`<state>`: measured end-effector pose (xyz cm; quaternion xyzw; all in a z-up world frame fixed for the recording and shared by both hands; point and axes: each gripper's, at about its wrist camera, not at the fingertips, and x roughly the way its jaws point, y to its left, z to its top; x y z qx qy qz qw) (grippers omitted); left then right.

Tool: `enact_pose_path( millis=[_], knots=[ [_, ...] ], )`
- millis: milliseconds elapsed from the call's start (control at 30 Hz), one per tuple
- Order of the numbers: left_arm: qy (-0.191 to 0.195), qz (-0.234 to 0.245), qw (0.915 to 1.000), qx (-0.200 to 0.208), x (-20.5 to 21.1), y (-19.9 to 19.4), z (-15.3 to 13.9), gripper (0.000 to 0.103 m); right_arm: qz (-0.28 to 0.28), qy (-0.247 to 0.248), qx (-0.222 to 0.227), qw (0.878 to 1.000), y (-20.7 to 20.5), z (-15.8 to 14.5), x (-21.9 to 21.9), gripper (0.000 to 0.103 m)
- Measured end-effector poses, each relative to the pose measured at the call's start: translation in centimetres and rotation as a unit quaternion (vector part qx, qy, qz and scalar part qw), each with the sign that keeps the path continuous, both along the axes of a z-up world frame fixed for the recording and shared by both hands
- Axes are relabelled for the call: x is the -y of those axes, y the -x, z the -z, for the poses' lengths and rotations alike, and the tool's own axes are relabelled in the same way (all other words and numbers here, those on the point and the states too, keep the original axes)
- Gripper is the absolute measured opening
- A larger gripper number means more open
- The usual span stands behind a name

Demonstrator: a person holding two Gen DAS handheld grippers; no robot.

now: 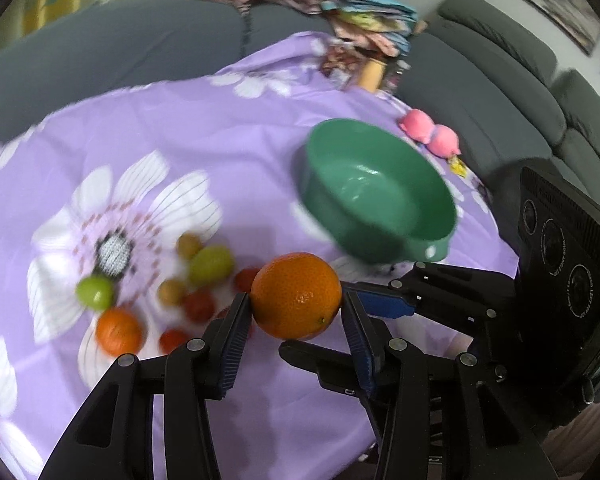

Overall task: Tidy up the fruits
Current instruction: 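Carry the orange over the green bowl and open the left gripper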

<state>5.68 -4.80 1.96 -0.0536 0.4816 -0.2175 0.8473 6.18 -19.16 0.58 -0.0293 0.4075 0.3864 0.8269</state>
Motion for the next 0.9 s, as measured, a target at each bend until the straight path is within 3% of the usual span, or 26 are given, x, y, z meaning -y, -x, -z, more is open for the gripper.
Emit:
enact_pose_path(
  millis=[433, 900],
  knots=[
    [-0.010, 0.096, 0.9952, 0.019, 8.6, -5.6, -1.8, 0.047, 0.104, -0.025, 0.036, 0.994, -3.3, -1.9, 8.5, 0.041],
    [0.004, 0.119, 0.9922, -0.034, 12.9, -8.9, 0.7, 0.047, 0.157, -0.014, 0.007, 0.988, -6.2, 0.4, 13.0, 0.044]
  ],
)
